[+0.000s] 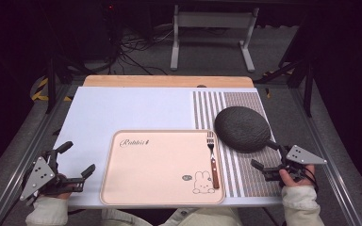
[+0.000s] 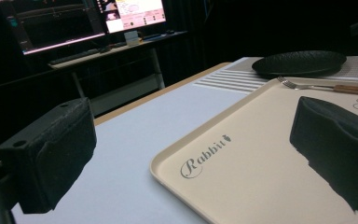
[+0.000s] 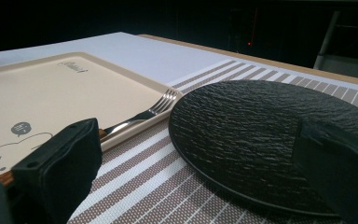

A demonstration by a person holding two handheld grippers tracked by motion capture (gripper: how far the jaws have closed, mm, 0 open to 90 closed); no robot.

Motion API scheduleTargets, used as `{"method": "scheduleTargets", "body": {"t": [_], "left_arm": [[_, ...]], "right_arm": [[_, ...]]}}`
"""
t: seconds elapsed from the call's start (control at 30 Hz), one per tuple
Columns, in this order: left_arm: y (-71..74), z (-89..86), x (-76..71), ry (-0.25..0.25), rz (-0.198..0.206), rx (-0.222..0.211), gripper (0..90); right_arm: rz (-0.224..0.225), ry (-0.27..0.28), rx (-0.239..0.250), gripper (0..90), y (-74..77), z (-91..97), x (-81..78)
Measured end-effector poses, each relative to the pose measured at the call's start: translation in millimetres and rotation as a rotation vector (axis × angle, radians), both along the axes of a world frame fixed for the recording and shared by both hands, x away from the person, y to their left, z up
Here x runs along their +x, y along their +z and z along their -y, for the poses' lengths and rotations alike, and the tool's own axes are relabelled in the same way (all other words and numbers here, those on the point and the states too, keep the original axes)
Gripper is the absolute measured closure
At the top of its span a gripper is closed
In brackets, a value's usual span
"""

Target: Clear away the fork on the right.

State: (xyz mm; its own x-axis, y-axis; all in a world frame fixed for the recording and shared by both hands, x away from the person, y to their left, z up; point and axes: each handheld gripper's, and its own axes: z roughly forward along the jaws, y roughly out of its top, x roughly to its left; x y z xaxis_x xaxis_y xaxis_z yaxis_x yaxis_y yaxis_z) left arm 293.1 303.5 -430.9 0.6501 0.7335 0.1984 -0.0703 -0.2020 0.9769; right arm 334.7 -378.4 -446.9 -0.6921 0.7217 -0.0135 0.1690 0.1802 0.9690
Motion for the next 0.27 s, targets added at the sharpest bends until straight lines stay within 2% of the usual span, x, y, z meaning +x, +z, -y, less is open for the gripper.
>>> {"method": "scheduleTargets", "body": {"t": [0.13, 0.27], "left_arm": [[0.1, -0.4, -0.2, -0.001, 0.002, 0.000, 1.0], [0.5, -1.1, -0.5, 0.000, 0.005, -0.001, 1.0]], "right_arm": [[0.000, -0.001, 0.016, 1.8, -2.4, 0.5, 0.2], [-0.013, -0.001, 0.003, 1.8, -4.3, -1.0, 1.3]]}}
